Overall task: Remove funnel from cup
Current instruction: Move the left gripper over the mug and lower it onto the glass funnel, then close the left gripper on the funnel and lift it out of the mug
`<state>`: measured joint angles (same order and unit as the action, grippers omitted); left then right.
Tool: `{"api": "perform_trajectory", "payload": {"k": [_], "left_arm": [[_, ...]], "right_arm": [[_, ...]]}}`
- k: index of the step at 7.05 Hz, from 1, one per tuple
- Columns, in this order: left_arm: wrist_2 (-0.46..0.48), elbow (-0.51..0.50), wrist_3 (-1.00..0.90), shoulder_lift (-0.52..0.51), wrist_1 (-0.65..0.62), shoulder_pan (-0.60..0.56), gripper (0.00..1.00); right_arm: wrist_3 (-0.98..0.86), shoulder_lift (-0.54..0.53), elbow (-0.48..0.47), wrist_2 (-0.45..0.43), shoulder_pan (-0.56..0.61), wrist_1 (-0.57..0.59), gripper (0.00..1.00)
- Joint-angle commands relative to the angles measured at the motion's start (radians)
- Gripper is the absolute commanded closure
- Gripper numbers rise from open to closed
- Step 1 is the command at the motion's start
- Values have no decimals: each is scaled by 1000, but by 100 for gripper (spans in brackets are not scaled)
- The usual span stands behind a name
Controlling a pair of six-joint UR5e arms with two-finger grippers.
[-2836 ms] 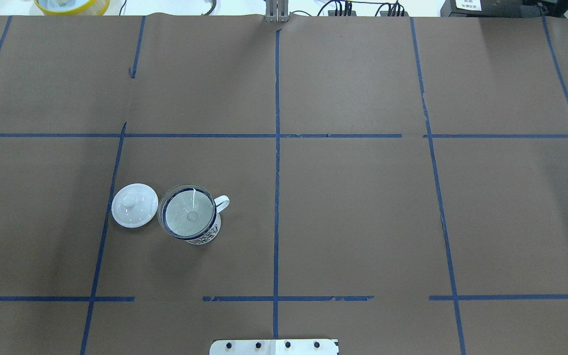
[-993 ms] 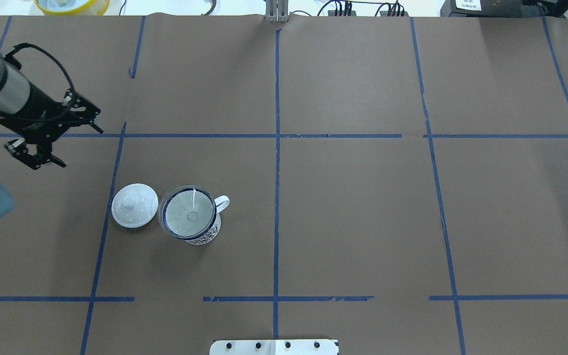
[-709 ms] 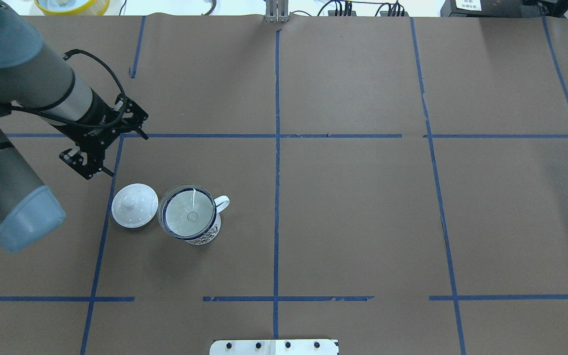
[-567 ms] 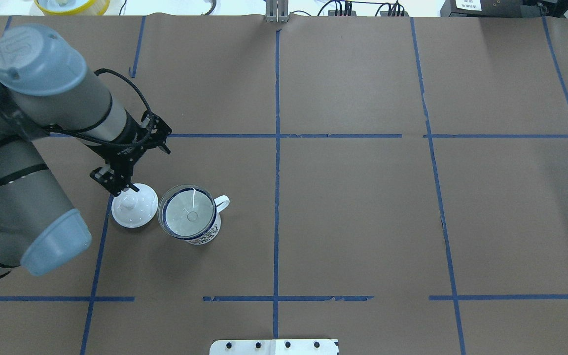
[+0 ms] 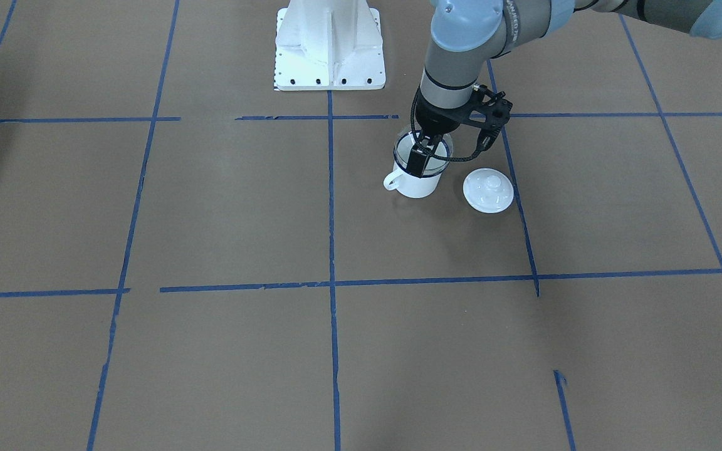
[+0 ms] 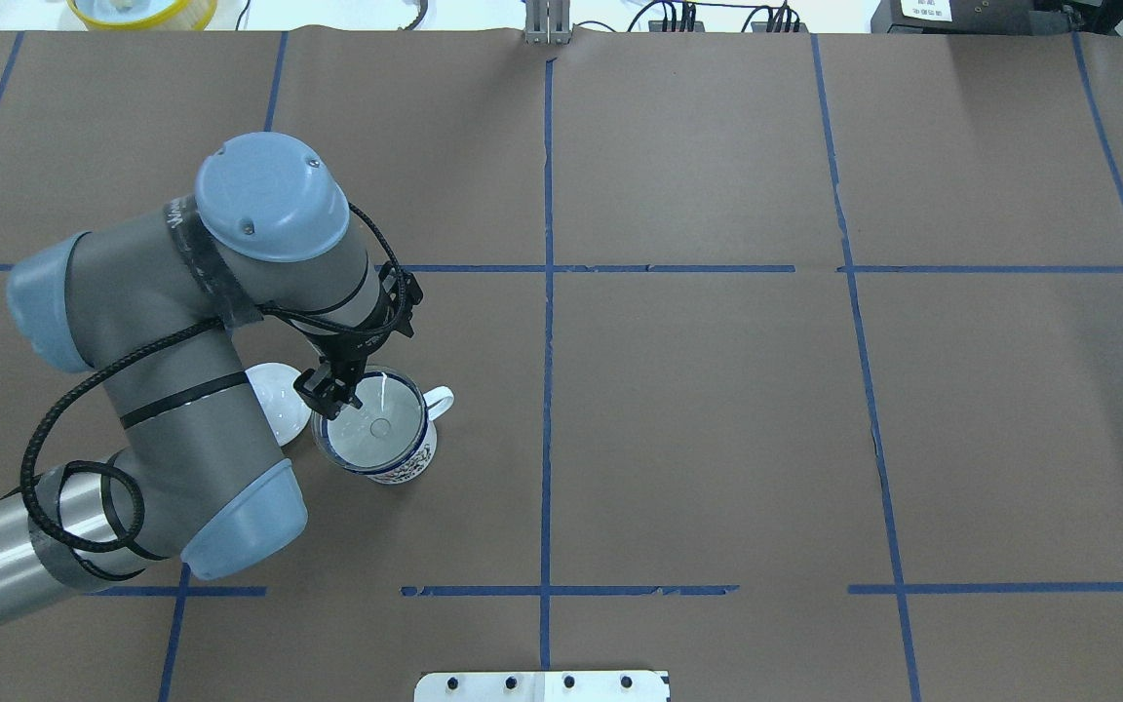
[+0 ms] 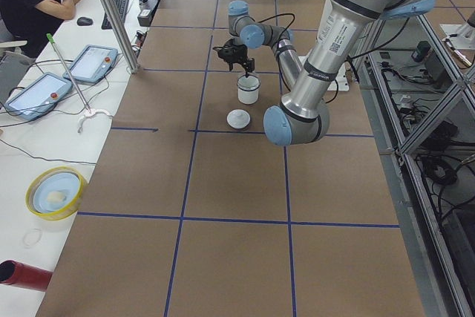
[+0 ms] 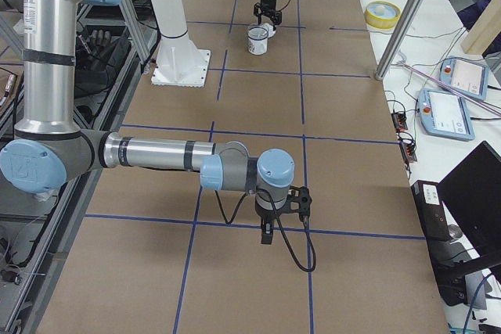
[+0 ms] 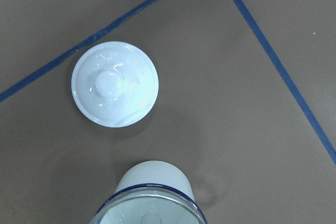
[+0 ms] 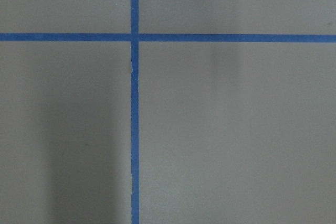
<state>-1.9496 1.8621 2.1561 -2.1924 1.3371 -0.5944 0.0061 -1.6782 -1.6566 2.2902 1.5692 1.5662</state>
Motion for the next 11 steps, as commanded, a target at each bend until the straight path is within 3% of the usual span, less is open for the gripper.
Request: {"api": "perform_trajectory", "payload": {"k": [1, 4, 5, 6, 7, 11], "left_arm": [[14, -37, -4, -23, 4, 8, 14], [12, -49, -2, -16, 7, 51, 40], [12, -50, -2, -18, 7, 51, 58], [12, -49, -2, -20, 7, 51, 91], [12, -46, -2, -21, 8, 51, 100], [43, 38, -9, -91, -34, -56, 100]], "right_arm": [[0, 0, 1, 0, 0, 0, 0], [0, 0, 0, 0, 0, 0, 0], [0, 0, 1, 0, 0, 0, 0], [0, 0, 1, 0, 0, 0, 0], [0, 0, 0, 0, 0, 0, 0], [0, 0, 0, 0, 0, 0, 0]]}}
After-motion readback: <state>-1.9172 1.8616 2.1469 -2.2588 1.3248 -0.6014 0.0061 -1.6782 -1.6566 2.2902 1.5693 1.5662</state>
